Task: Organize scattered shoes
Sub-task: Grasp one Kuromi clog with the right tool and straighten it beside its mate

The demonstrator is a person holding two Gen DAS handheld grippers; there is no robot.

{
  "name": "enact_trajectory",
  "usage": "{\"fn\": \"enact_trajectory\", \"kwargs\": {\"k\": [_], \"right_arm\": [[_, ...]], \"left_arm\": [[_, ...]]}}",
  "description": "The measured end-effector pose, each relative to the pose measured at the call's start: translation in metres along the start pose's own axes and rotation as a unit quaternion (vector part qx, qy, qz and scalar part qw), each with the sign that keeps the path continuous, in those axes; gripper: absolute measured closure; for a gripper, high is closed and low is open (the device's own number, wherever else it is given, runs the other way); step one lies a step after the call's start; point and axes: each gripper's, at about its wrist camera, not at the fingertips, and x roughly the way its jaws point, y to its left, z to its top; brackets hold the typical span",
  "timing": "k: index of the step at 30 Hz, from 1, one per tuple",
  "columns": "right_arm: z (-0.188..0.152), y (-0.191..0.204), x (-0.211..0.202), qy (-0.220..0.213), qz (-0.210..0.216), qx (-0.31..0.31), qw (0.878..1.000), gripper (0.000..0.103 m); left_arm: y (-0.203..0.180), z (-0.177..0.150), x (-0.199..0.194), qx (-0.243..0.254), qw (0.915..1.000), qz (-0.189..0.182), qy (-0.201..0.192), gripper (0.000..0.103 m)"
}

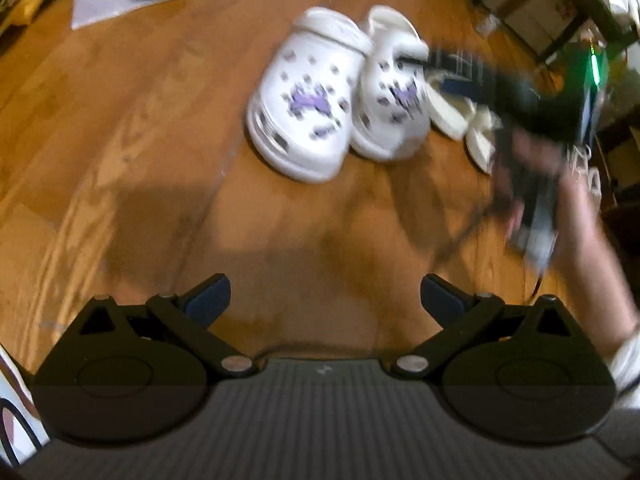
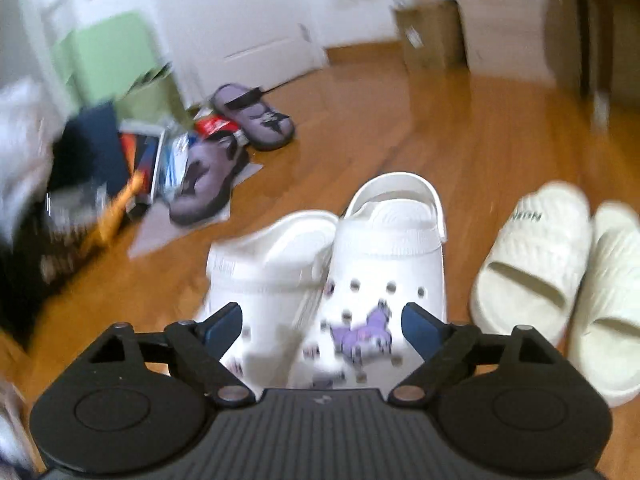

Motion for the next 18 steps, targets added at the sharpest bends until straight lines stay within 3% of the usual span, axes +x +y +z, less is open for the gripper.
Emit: {"fn": "enact_trajectory", "kwargs": {"k": [2,7,13,16,18], "right_arm": [[-0.009,-0.002,0.000,-0.001,-0.011,0.019,1.000,0.006],[-0.010,-0.023,0.021,0.018,-0.051,0.083,0.995,0.006],[0.014,-0.028,0.057,0.048,-0.066,0.066,0.994,0.000],[0.023,-0.020,0.084,0.069,-0.058,0.045,0.995,0.002],[0.028,-0.015,0.098,0.069,-0.081,0.038,0.994,0.004]], "left_arm": [[0.005,0.014,0.005,0.004,0.9999,0.004,-0.012,0.000],[0.015,0.049,0.028,-0.001,0.9989,0.035,-0.030,0.000],[0.025,0.046,0.032,-0.069,0.9965,0.012,-0.046,0.000],[0.028,0.037,0.038,-0.091,0.9954,0.002,-0.031,0.000],[0.026,0.029,0.044,-0.090,0.9958,0.008,-0.016,0.000]]}}
